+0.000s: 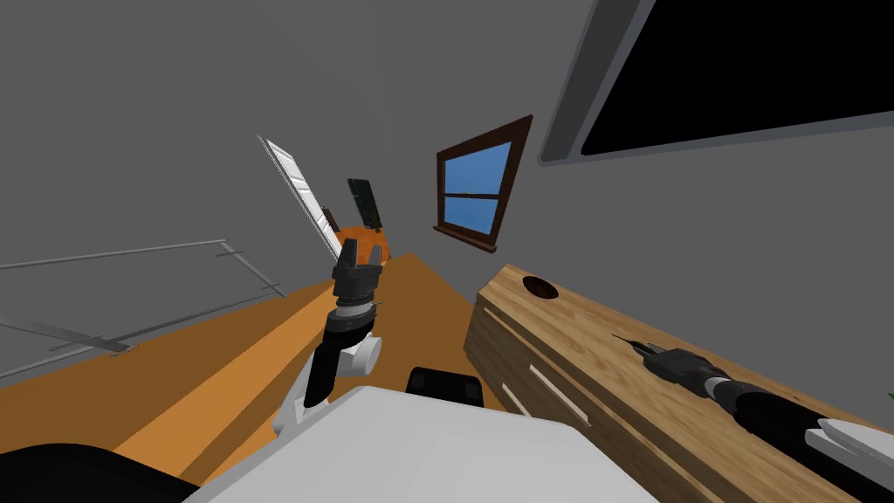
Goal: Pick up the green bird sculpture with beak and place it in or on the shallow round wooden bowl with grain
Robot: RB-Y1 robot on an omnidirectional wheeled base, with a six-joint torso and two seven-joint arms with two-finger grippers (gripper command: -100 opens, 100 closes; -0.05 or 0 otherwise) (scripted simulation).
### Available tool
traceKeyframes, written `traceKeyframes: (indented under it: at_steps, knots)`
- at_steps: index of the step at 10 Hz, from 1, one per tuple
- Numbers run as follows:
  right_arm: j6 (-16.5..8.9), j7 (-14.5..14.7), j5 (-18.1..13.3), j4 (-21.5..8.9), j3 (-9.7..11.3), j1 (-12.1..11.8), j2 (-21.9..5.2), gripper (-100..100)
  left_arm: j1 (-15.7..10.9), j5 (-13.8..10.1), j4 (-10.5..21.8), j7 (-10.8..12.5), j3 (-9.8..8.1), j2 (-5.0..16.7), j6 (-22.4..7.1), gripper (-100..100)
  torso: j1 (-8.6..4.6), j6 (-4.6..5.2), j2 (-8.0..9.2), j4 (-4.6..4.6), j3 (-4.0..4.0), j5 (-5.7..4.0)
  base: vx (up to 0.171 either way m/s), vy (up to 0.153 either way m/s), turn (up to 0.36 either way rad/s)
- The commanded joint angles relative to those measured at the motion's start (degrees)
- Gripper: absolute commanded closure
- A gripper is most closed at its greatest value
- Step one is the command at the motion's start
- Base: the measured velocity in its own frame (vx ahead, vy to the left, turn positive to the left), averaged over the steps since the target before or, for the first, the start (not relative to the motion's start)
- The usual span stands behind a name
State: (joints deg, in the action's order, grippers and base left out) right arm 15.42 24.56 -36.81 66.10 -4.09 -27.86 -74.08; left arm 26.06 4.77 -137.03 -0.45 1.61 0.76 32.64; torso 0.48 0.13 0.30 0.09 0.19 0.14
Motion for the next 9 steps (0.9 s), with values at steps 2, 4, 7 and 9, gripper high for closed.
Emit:
traceKeyframes:
  at_steps: [2,4,7,9]
  knots:
    - [-0.48,0.06,0.78,0.75,-2.49,-2.70,-1.70,100,0.00,0.00,0.00,0.00,0.00,0.00,0.00,0,0.00,-0.04,-0.10,-0.01,-0.06,0.01,0.012,0.090,-0.021]
    - [-0.24,0.77,1.45,0.39,-5.11,-5.57,-2.75,100,0.00,0.00,0.00,0.00,0.00,0.00,0.00,0,0.03,-0.04,-0.21,-0.04,-0.12,0.03,0.039,0.108,-0.017]
    - [0.07,1.42,2.12,0.00,-7.32,-8.48,-3.70,100,0.01,0.00,0.00,0.00,0.00,0.00,0.00,0,0.18,-0.07,-0.32,-0.06,-0.18,0.07,0.054,0.123,-0.017]
    - [0.29,1.81,2.55,-0.23,-8.50,-10.23,-4.26,100,0.01,0.00,0.00,0.00,0.00,0.00,0.00,0,0.04,-0.11,-0.39,-0.08,-0.23,0.05,0.059,0.082,-0.002]
